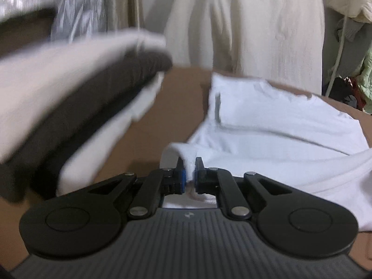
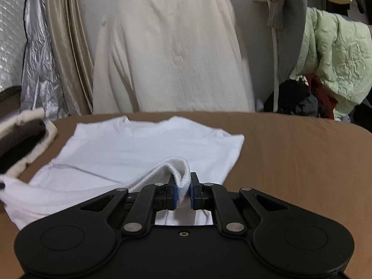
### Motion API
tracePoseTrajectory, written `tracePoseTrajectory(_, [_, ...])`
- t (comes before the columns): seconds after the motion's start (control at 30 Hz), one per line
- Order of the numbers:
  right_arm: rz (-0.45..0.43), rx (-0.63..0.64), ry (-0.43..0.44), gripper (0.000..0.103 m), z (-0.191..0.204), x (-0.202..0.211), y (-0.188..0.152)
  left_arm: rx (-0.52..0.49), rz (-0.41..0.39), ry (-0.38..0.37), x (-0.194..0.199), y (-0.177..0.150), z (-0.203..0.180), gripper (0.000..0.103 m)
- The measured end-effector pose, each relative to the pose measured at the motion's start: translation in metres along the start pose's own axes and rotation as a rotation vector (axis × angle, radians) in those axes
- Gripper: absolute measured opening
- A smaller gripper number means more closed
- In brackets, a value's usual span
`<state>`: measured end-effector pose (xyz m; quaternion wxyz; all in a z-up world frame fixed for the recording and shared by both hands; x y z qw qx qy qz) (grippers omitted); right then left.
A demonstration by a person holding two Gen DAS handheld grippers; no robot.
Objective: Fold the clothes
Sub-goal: 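Pinch the shirt hem with both grippers and lift it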
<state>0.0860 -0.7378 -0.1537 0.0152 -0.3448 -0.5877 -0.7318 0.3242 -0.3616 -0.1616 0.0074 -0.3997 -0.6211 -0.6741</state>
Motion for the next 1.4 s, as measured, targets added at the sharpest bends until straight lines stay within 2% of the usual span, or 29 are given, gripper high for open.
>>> tracePoseTrajectory(0.1, [0.016,-0.018,-0.028,0.011,-0.004,-0.001,0.003,-0.114,-0.124,-0.008,-0.001,0.012,-0.014,0.008])
tracePoseTrajectory(0.13, [0.022,-0.025,-0.045,0.011,-0.006,-0.001,0.004,-0.114,-0.102,-0.015,-0.01,0.018,-0.015,0.008])
tracePoseTrajectory(0.23, [0.047,-0.032,-0.071,0.01,-0.011,-0.007,0.008,-0.017,-0.068,-0.078,-0.032,0.04,-0.01,0.008])
tracePoseTrajectory(0.27, [0.039,-0.038,-0.062,0.01,-0.015,-0.01,0.013,-0.008,-0.068,-0.073,-0.042,0.049,-0.009,0.008])
tracePoseTrajectory(0.37, [-0.002,-0.108,-0.02,0.01,-0.031,-0.026,0.031,-0.037,-0.098,0.003,-0.071,0.083,-0.014,0.007])
tracePoseTrajectory(0.43, [-0.027,-0.164,0.002,0.01,-0.042,-0.043,0.041,-0.025,-0.089,-0.001,-0.092,0.105,-0.019,0.007])
tracePoseTrajectory(0.53, [-0.035,-0.147,-0.006,0.01,-0.051,-0.075,0.057,-0.036,-0.044,-0.003,-0.13,0.132,-0.029,0.007])
tracePoseTrajectory(0.67, [0.055,-0.138,-0.075,0.01,-0.067,-0.119,0.073,-0.076,0.014,-0.007,-0.185,0.158,-0.051,0.007])
tracePoseTrajectory(0.77, [0.064,-0.18,-0.058,0.01,-0.08,-0.136,0.076,-0.058,0.056,-0.011,-0.224,0.175,-0.066,0.007])
tracePoseTrajectory(0.83, [0.059,-0.202,-0.068,0.01,-0.09,-0.146,0.074,0.001,0.072,-0.027,-0.244,0.179,-0.071,0.007])
tracePoseTrajectory(0.9, [0.046,-0.216,-0.124,0.01,-0.101,-0.152,0.072,0.066,0.064,-0.037,-0.26,0.183,-0.074,0.007])
tracePoseTrajectory(1.0, [0.056,-0.253,-0.182,0.011,-0.117,-0.159,0.066,0.072,0.112,-0.009,-0.288,0.176,-0.084,0.007])
tracePoseTrajectory(1.1, [0.059,-0.309,-0.139,0.011,-0.126,-0.162,0.056,0.077,0.13,0.003,-0.305,0.168,-0.088,0.008])
tracePoseTrajectory(1.23, [0.019,-0.399,-0.02,0.024,-0.13,-0.158,0.046,0.113,0.133,-0.01,-0.306,0.16,-0.081,0.008])
tracePoseTrajectory(1.3, [0.002,-0.401,0.014,0.028,-0.128,-0.158,0.046,0.118,0.137,-0.014,-0.306,0.157,-0.078,0.008])
tracePoseTrajectory(1.37, [-0.001,-0.373,0.024,0.046,-0.124,-0.162,0.044,0.13,0.144,-0.022,-0.305,0.155,-0.075,0.008])
tracePoseTrajectory(1.4, [-0.002,-0.359,0.029,0.047,-0.122,-0.165,0.043,0.137,0.147,-0.026,-0.305,0.154,-0.073,0.008])
Point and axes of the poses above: each gripper's, at about its wrist camera, not at the fingertips, and x roughly against the way its jaws point, z to its left, y to its top, the point moved 4 cm from there along -x, roughly the way its jaws point, and after that the axes turned 5 degrees about x, right-handed, at the moved point
